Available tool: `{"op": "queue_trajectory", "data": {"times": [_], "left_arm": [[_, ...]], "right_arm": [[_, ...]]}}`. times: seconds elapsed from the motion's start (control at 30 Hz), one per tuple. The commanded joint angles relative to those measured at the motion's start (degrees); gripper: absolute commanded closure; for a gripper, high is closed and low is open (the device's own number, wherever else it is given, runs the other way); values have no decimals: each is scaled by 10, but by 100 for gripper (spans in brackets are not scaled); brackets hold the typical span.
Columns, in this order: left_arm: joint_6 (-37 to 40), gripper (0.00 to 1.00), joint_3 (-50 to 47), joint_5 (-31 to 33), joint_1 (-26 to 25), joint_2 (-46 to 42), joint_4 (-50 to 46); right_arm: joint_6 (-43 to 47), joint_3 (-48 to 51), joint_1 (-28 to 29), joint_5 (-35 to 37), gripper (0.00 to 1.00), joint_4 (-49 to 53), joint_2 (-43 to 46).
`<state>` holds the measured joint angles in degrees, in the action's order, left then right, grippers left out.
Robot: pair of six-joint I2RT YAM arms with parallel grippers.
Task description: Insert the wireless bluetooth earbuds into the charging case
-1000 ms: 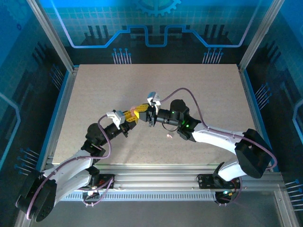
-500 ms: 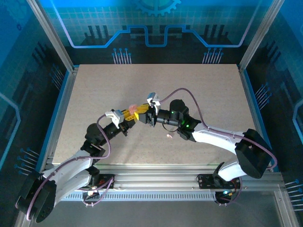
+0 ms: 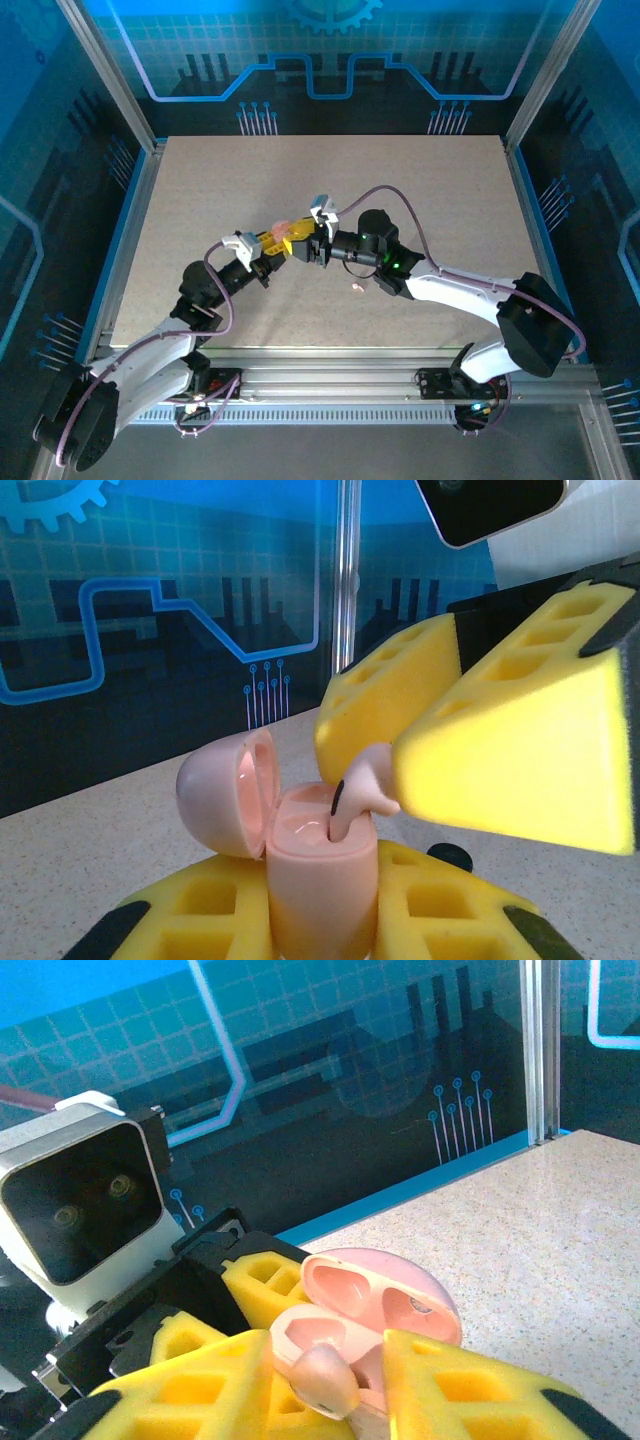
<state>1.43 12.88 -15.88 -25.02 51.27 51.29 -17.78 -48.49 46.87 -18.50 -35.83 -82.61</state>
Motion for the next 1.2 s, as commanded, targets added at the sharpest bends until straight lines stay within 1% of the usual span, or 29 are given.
{"op": "queue_trajectory", "data": {"times": [0.0, 0.17, 0.3, 0.4, 0.5, 0.57, 0.67, 0.77, 0.9, 1.17], "left_arm": [[-5, 84, 4, 0, 1, -9, 22], [-5, 84, 4, 2, 1, -5, 19], [-4, 84, 3, 0, 1, -5, 19], [-2, 84, 4, -10, 1, -6, 19], [2, 84, 3, -22, 1, -7, 22], [2, 84, 5, -26, 2, -7, 22], [2, 84, 5, -28, 2, -8, 22], [2, 84, 6, -30, 1, -9, 21], [3, 84, 6, -32, 1, -12, 17], [5, 84, 6, -32, 1, -19, 10]], "right_arm": [[5, -11, 5, 5, 60, 10, 16], [19, -2, 4, 1, 53, 14, 40], [52, 5, 2, 0, 52, 39, 72], [107, 0, -2, -1, 52, 108, 97], [192, -16, -3, -14, 53, 217, 110], [245, -52, -3, -15, 54, 287, 110], [302, -75, -4, -11, 55, 341, 103], [323, -87, -7, -7, 56, 351, 93], [323, -90, -12, -4, 56, 332, 82], [326, -109, -17, -24, 56, 313, 57]]}}
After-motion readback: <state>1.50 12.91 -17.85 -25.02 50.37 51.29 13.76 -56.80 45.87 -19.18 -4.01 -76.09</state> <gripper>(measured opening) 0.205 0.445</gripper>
